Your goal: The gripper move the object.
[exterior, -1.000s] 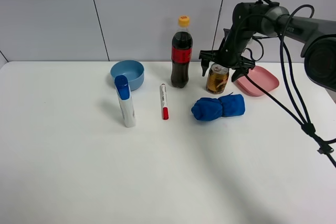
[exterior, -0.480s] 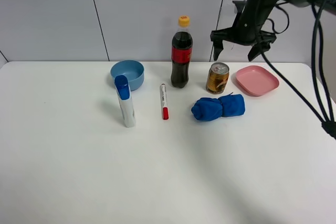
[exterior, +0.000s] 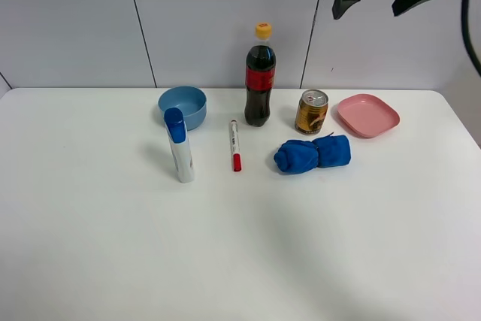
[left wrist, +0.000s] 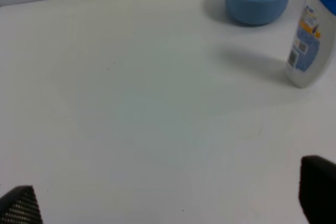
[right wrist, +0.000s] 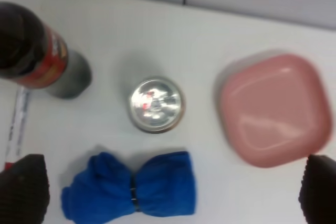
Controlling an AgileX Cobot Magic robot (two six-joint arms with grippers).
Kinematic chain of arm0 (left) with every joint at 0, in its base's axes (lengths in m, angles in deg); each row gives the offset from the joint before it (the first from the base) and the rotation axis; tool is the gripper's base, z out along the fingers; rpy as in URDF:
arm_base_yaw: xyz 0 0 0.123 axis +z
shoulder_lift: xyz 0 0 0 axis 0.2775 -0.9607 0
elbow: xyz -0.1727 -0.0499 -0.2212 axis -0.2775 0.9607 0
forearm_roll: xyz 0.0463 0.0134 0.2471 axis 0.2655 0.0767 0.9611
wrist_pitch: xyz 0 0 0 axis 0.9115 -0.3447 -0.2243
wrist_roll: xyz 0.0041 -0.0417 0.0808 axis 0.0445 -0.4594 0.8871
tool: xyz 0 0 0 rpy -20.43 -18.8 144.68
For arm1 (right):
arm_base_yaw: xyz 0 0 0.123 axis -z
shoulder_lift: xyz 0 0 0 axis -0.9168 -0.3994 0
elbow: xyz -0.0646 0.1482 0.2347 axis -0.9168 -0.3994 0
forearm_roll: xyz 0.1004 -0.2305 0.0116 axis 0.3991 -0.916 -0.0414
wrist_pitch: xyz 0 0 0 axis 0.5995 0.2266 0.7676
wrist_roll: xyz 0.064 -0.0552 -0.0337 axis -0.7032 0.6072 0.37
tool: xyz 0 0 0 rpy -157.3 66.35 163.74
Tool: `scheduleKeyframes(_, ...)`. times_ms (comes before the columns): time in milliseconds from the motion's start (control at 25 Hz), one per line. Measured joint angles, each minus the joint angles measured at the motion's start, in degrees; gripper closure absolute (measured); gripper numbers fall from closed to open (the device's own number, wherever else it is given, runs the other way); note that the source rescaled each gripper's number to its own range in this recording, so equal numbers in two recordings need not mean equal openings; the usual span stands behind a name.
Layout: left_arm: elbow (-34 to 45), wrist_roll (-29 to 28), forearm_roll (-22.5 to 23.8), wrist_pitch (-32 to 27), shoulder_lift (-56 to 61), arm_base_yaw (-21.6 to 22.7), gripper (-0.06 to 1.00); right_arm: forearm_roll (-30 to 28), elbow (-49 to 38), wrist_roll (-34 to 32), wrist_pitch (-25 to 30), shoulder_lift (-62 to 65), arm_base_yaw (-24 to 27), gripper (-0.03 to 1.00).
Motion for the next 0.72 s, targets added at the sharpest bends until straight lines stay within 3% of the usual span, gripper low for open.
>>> scheduleKeyframes(240,0.0,0.0,0.0,0.0,0.0,0.0,-0.06,-8.4,-6.4,0.1,0.3,8.2,0.5,0.03)
scheduleKeyframes(520,0.0,0.0,0.0,0.0,0.0,0.0,-0.06,-9.7,-14.7,-1.3,0.5,16.3,1.6,0.03)
scheduleKeyframes(720,0.0,0.0,0.0,0.0,0.0,0.0,-0.06,-9.7,-27.9,-1.5,0.4,25.0,1.6,0.03)
